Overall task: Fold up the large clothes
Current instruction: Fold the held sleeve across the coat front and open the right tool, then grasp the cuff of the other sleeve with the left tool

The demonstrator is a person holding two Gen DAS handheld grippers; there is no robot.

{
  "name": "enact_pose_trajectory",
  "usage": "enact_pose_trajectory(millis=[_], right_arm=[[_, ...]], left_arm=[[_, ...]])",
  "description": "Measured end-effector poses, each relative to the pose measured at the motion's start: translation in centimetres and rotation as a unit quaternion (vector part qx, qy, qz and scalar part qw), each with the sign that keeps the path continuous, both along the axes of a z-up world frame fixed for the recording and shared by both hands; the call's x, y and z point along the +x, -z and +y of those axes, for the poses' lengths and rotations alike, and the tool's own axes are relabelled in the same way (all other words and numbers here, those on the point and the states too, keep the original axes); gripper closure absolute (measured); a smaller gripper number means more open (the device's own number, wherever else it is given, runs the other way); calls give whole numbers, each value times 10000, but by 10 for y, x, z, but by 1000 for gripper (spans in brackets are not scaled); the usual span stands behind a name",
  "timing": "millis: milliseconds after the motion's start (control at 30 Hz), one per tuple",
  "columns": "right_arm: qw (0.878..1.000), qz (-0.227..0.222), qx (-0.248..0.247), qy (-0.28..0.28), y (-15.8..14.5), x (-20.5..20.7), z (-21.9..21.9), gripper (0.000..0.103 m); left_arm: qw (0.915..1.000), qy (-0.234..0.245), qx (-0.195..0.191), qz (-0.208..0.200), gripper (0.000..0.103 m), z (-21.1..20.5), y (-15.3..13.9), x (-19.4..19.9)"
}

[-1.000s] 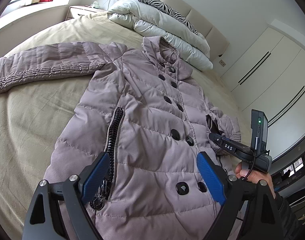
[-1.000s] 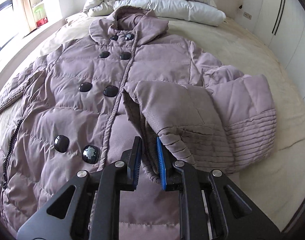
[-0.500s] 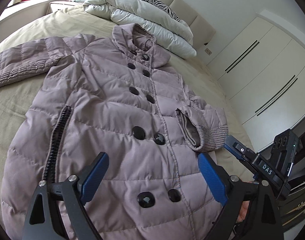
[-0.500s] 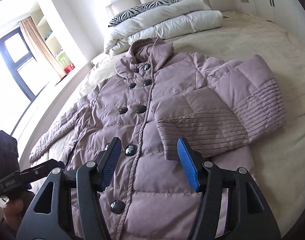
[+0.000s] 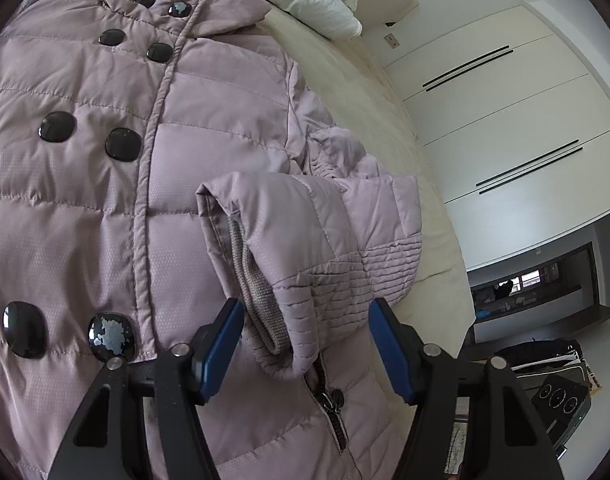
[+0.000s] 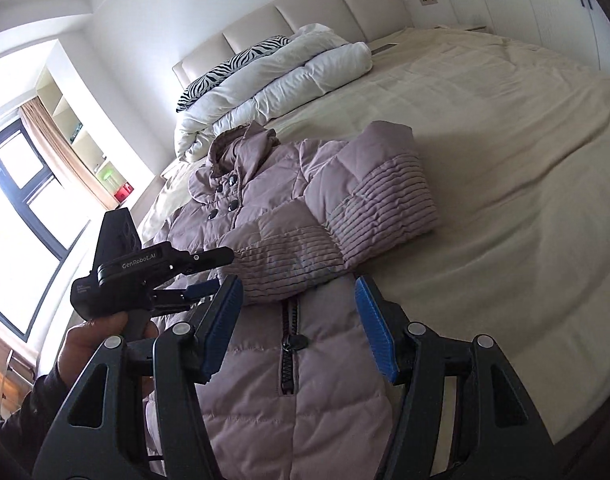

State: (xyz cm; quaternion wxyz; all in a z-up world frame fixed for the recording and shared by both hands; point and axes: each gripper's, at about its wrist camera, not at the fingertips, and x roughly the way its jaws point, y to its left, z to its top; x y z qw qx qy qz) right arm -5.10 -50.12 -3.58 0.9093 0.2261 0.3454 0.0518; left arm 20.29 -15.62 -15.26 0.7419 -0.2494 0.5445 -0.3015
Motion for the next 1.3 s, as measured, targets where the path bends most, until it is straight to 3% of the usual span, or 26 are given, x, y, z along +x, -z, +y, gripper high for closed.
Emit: enact_pose_trajectory(millis=[167,267,367,467,567,667,767,1000,1167,1300], right_arm=[[9997,191,120,56,17,-4,-9,45],[9996,254,150,33,23,-4,-5,45],[9996,252,82,-13,22,-2,0,45],[9996,270,84,24,21,4,0,45],[9993,287,240,40,21,12,-2,45],[9954,253,924,20,28,31,-12,45],[9756,312,2171,61,46,62,-24,34],[9016,267,4303,351,98,134,-14,34],[8653,158,4970,626,121,179,14,34],[8514,250,5173,833,138,210,34,34]], left_arm=[[9998,76,76,158,48,-13,7,10],[9993,4,82,377,84,-12,15,19],[9997,34,69,243,96,-12,9,27],[9998,27,55,-170,98,-5,-17,35],[9982,-151,-40,-584,98,15,-61,53],[9940,-370,-158,-1015,99,39,-113,76],[9874,-532,-191,-1481,99,65,-164,88],[9683,-996,-281,-2275,99,119,-234,97],[9505,-1601,-357,-2638,98,177,-254,96],[9460,-1863,-379,-2625,98,212,-247,98]])
